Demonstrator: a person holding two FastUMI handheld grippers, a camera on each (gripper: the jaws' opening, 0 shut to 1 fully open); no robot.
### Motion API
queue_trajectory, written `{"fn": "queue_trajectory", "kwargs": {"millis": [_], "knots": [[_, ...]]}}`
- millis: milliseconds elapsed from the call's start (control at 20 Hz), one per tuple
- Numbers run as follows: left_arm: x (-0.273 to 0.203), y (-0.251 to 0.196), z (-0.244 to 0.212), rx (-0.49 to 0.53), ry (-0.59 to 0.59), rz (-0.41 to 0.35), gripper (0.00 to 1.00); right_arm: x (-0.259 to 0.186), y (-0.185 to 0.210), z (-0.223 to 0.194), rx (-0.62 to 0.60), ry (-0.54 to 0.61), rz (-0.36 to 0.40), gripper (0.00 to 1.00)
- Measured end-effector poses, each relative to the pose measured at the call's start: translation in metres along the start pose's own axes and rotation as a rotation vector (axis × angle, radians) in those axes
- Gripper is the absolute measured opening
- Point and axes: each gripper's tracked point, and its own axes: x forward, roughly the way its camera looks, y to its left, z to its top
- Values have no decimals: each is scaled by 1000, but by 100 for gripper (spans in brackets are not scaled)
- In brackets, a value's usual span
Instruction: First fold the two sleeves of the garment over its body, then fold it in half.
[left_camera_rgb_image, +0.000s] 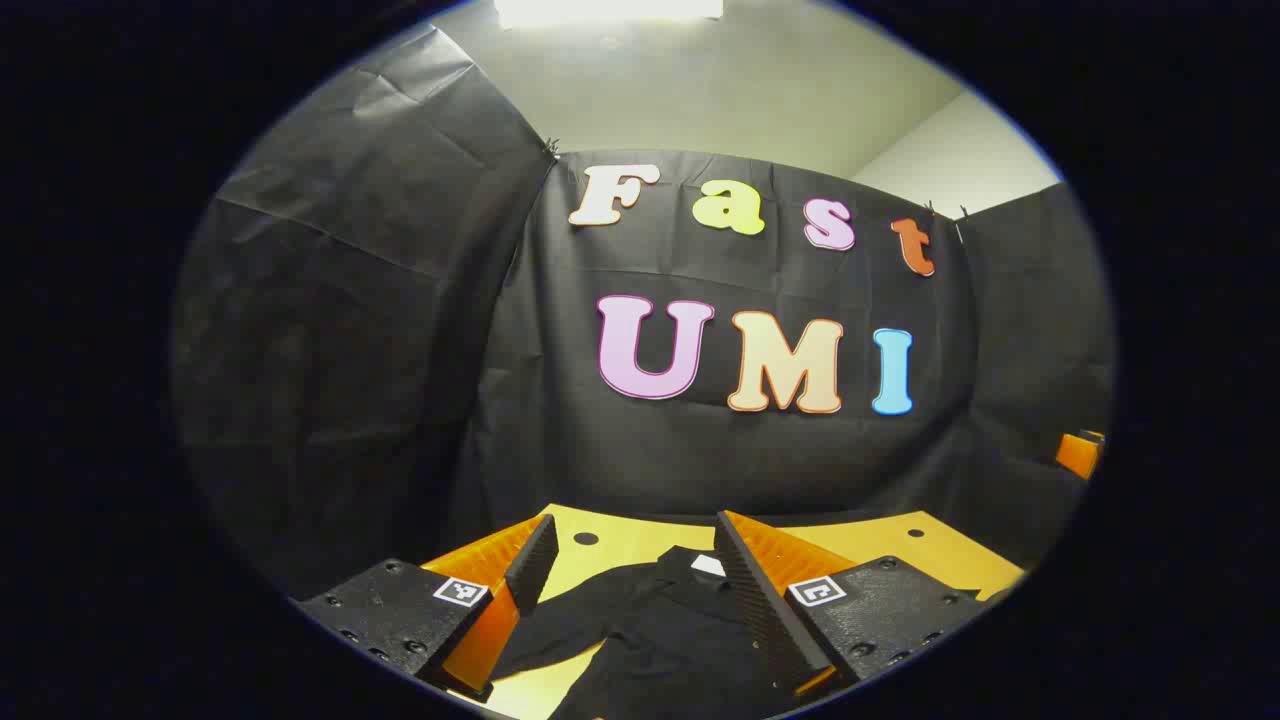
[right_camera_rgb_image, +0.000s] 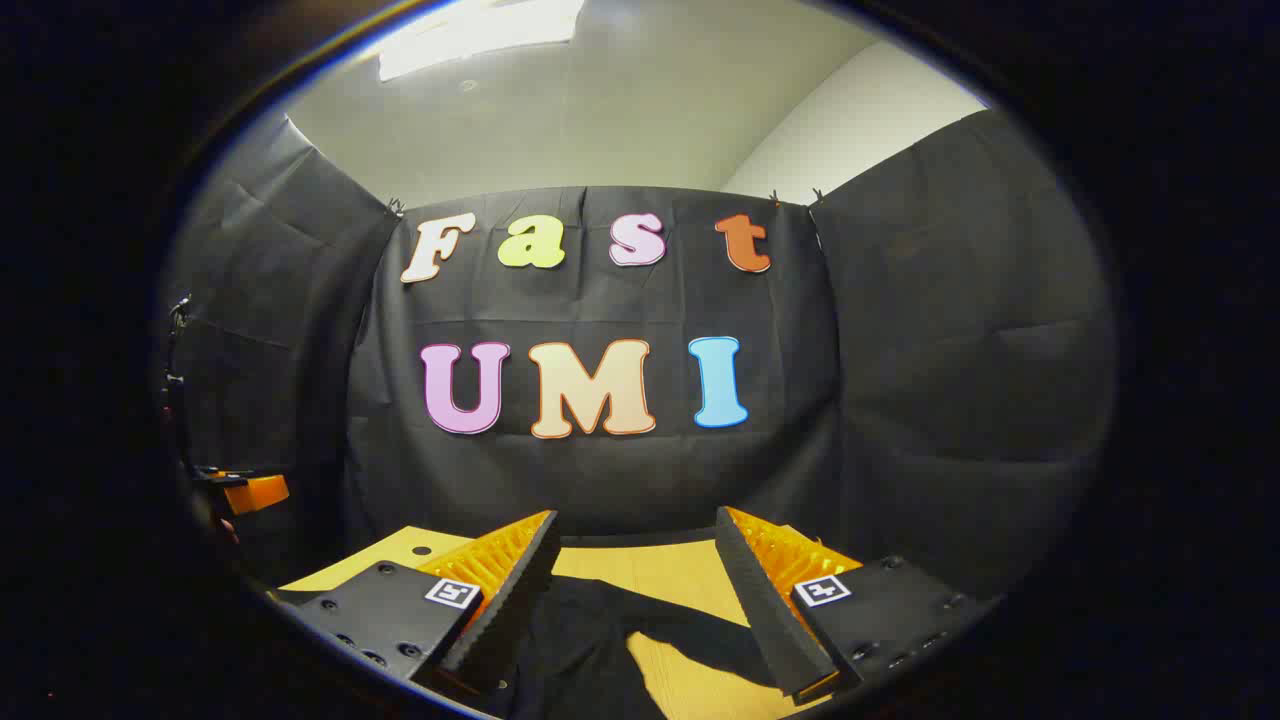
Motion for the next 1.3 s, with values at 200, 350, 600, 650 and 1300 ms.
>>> {"fn": "queue_trajectory", "kwargs": {"millis": [200, 350, 600, 650, 1300], "knots": [[-8, 17, -2, 4, 8, 70, 92, 10, -8, -6, 29, 16, 16, 99], [-16, 32, -5, 13, 13, 117, 93, 15, -11, -11, 22, 28, 28, 99], [-22, 32, -10, 4, 32, 142, 92, 18, -9, -16, 47, 39, 52, 98], [-22, 30, -8, 9, 29, 138, 92, 19, -12, -17, 59, 40, 49, 98], [-10, 31, -17, 22, 47, 120, 92, 19, -48, -27, 70, 51, -48, 97]]}}
